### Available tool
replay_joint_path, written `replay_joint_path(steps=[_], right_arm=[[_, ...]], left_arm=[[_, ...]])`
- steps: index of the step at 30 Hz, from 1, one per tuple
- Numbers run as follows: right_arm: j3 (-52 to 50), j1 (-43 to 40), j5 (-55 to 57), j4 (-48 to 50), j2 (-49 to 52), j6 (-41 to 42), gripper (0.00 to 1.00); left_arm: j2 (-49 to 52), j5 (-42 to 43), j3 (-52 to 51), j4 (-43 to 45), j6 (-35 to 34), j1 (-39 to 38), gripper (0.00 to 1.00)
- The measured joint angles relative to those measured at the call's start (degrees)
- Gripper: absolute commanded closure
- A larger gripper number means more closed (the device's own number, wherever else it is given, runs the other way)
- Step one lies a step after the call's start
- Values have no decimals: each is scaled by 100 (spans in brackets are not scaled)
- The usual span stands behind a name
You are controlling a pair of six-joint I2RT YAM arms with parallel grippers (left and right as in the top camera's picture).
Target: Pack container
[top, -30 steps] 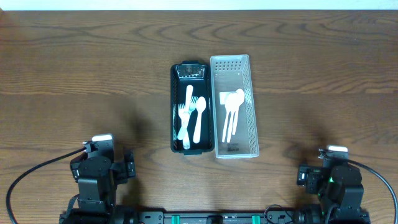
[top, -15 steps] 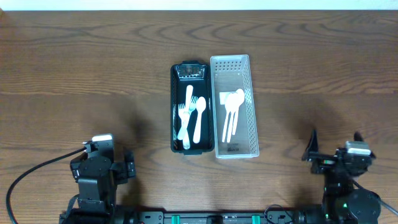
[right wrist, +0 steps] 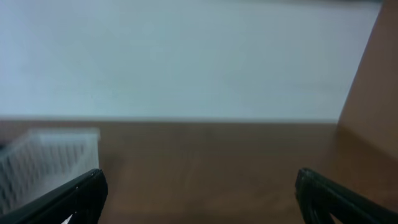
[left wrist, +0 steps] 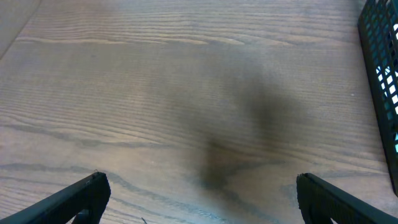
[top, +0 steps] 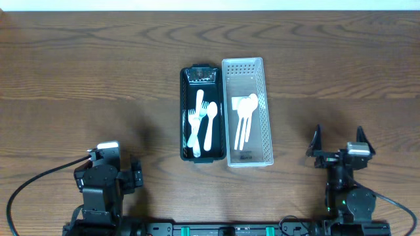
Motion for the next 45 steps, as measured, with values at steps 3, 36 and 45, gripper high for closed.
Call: replay_joint_path(steps=[3, 36, 45], right_arm=[[2, 0, -111, -621, 0, 0, 1], [2, 0, -433, -693, 4, 0, 1], [2, 0, -450, -695, 4, 0, 1]], left_arm=[[0, -2, 0, 0, 0, 0, 2], [0, 0, 0, -2, 0, 0, 2], [-944, 142, -13, -221, 46, 0, 2]])
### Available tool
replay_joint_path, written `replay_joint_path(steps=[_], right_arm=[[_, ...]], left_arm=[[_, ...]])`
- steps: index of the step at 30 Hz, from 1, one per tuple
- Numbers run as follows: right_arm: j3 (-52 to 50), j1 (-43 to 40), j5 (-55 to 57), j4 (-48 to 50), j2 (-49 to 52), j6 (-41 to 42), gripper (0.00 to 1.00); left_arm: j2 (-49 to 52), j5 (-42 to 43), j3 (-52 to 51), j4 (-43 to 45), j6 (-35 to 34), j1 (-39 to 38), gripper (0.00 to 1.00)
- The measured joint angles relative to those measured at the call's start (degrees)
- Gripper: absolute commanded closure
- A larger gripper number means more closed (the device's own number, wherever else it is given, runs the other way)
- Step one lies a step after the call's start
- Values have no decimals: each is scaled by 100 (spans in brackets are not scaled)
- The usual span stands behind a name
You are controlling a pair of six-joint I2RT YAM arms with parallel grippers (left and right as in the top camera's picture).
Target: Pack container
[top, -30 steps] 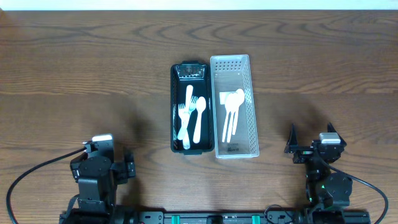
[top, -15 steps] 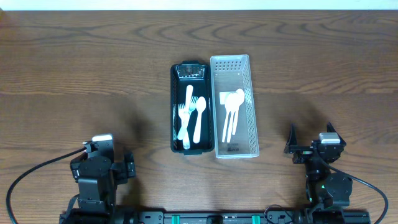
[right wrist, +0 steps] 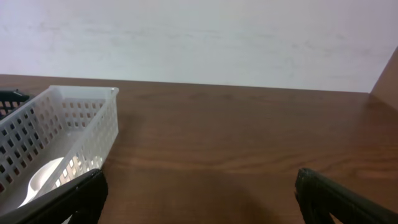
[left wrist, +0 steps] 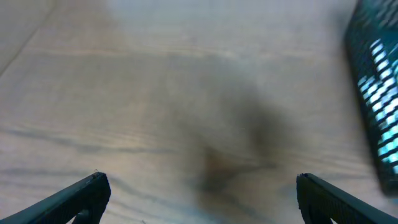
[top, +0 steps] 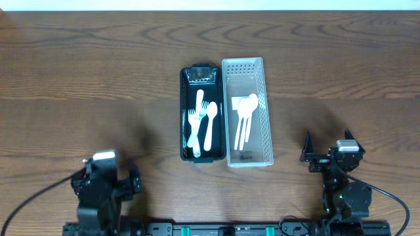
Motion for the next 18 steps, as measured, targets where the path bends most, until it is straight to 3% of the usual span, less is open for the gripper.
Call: replay_joint_path(steps=[5, 8, 11, 15, 18], right_arm=[[0, 0, 0, -2, 0, 2, 1], [0, 0, 0, 0, 0, 0, 1], [0, 0, 0, -4, 0, 0, 1], [0, 0, -2, -2, 0, 0, 1], [0, 0, 0, 0, 0, 0, 1]], left_arm=[[-896, 136, -352, 697, 22, 0, 2], [-925, 321, -815, 1716, 44, 2, 2], [-920, 671, -1528, 3281, 90, 2, 2], [-920, 898, -2282, 4505, 76, 2, 2], [-920, 1003, -2736, 4839, 31, 2, 2]])
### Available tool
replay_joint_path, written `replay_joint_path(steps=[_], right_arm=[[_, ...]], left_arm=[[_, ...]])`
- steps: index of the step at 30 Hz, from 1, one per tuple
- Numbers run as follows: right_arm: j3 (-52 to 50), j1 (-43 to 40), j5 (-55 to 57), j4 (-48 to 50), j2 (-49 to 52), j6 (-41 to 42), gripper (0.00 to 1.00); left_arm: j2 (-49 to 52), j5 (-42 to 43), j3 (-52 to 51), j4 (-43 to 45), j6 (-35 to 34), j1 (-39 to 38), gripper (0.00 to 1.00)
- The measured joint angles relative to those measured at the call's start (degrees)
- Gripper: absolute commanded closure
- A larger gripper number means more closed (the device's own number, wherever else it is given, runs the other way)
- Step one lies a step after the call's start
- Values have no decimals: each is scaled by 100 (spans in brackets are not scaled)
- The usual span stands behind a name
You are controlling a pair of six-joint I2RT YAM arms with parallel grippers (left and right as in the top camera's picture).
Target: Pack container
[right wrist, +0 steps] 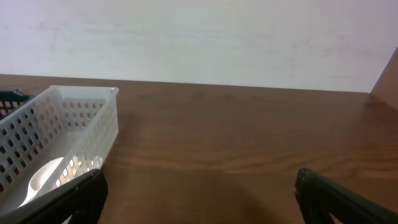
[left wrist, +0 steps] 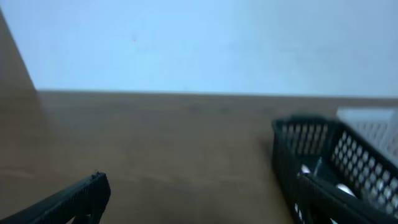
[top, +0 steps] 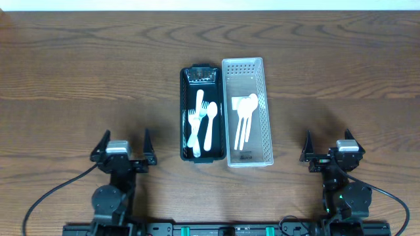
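A black mesh basket (top: 199,113) at the table's middle holds white plastic forks and a spoon (top: 203,119). Touching its right side, a white mesh basket (top: 248,111) holds white spoons (top: 244,118). My left gripper (top: 125,141) is open and empty near the front edge, left of the black basket (left wrist: 329,155), looking level across the table. My right gripper (top: 327,141) is open and empty at the front right, with the white basket (right wrist: 62,143) to its left. Wide bare wood shows between both pairs of fingers (left wrist: 81,196) (right wrist: 68,199).
Brown wooden table (top: 79,65) with a pale wall behind it. Cables run from both arm bases along the front edge. Nothing else stands on the wood around the two baskets.
My left arm has moved right and turned up: its camera faced down at the wood, now it looks level at the wall and black basket. The right arm and utensils are unchanged.
First my left gripper pointed down at the table front left, and my right looked at the wall with the white basket barely in view. Then the left sat nearer the front edge and the right had lowered. Now both rest open, level, either side of the baskets.
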Motion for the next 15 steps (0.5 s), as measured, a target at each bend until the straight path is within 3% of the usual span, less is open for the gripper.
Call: replay_joint_path(steps=[15], right_arm=[[0, 0, -2, -2, 0, 2, 1]], left_arm=[[0, 284, -243, 9, -203, 7, 2]])
